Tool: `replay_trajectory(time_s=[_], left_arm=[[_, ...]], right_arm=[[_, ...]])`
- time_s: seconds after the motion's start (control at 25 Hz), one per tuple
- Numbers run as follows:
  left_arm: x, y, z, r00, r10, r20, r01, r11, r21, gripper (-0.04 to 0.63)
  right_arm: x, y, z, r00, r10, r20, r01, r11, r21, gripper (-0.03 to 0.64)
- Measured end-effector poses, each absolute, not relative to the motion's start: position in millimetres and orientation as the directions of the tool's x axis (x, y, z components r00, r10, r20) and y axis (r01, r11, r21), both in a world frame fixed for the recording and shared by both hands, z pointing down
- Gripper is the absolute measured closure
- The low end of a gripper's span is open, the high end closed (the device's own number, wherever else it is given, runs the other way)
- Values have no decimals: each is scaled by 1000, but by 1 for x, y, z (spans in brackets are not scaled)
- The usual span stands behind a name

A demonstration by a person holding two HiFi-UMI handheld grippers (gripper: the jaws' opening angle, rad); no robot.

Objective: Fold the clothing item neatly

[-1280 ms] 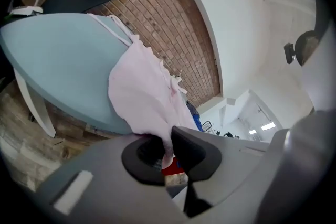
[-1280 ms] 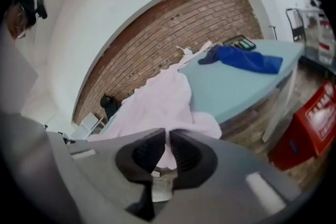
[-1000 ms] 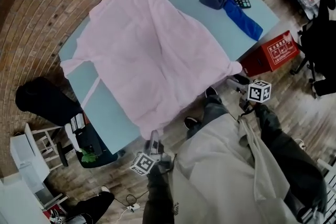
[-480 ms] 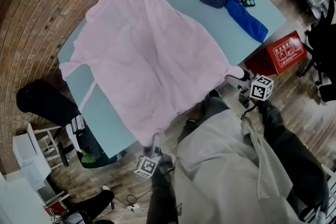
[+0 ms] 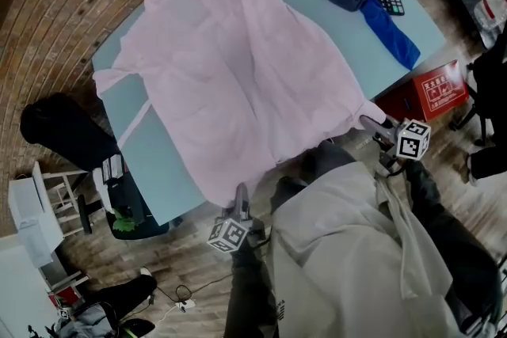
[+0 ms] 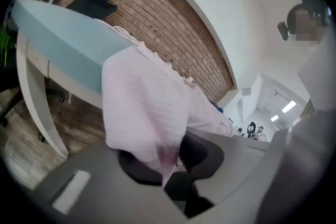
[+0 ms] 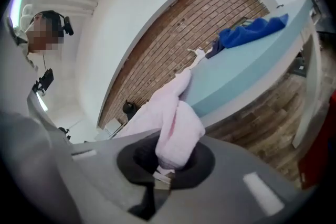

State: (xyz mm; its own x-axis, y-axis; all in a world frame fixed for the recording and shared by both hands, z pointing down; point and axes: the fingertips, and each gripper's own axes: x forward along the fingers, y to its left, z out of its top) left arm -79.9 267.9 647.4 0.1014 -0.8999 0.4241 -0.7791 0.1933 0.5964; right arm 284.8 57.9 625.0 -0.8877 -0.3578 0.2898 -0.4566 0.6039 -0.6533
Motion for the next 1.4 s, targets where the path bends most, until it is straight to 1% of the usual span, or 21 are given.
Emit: replay_trajectory(time_s=[0.04,0.16,0.28,0.36,0.52,0.6,0.68,0.76,0.8,0.92,1.04,1.12,1.16,1.2,1.24,1.32,1.36,1.4], left_arm=[[-76,268,641,105,-892,439,-792,192,579,546],[-67,275,612,145,-884,445,-782,174,599,554],[-62,277,572,232,-884,405,-675,153,722,554],[-66,271,539,285,-889,358,-591,131,796,554],[-83,243,474,361,-906,222,-473,27,881,554],[-96,222,448,375,-913,160,-366,13,931,554],[-105,200,429,375,-921,100,-165,40,985,554],[-114,172,409,360,-933,20,49,40,998,554],[-120,156,400,344,-939,-18,129,28,991,554],[-158,108,387,257,-963,-86,298,-6,955,554],[-216,69,403,131,-987,-93,406,-32,913,554],[-255,49,425,58,-997,-50,425,-21,905,552],[-272,39,436,25,-999,-24,416,-11,909,548],[-286,31,447,-9,-1000,1,397,-2,918,537],[-297,26,458,-41,-999,27,371,10,928,492],[-301,28,481,-63,-994,86,324,62,944,311],[-293,34,491,-42,-992,117,298,100,949,227],[-283,41,500,-10,-990,144,265,136,955,209]], right_arm=[[282,64,614,-887,-338,314,-461,612,-642,607],[268,75,571,-894,-294,339,-448,620,-644,607],[254,77,526,-913,-259,315,-407,602,-687,607],[244,73,499,-922,-251,295,-387,587,-711,607],[219,51,450,-925,-253,282,-378,562,-736,607],[196,35,426,-934,-237,268,-356,553,-753,607],[175,20,408,-946,-211,248,-324,536,-780,607],[158,-1,394,-953,-198,227,-298,508,-808,607],[150,-16,388,-957,-197,215,-286,488,-825,607],[131,-72,376,-968,-204,143,-217,406,-888,607],[116,-139,380,-972,-221,85,-160,348,-924,607],[106,-187,395,-965,-247,84,-160,308,-938,607],[101,-211,408,-959,-262,106,-182,287,-940,607],[96,-233,424,-952,-270,147,-220,264,-939,607],[90,-249,445,-943,-263,205,-268,231,-935,606],[79,-257,490,-926,-198,323,-355,156,-922,606],[77,-250,508,-918,-157,365,-387,149,-910,606],[80,-240,521,-908,-122,401,-417,171,-892,606]])
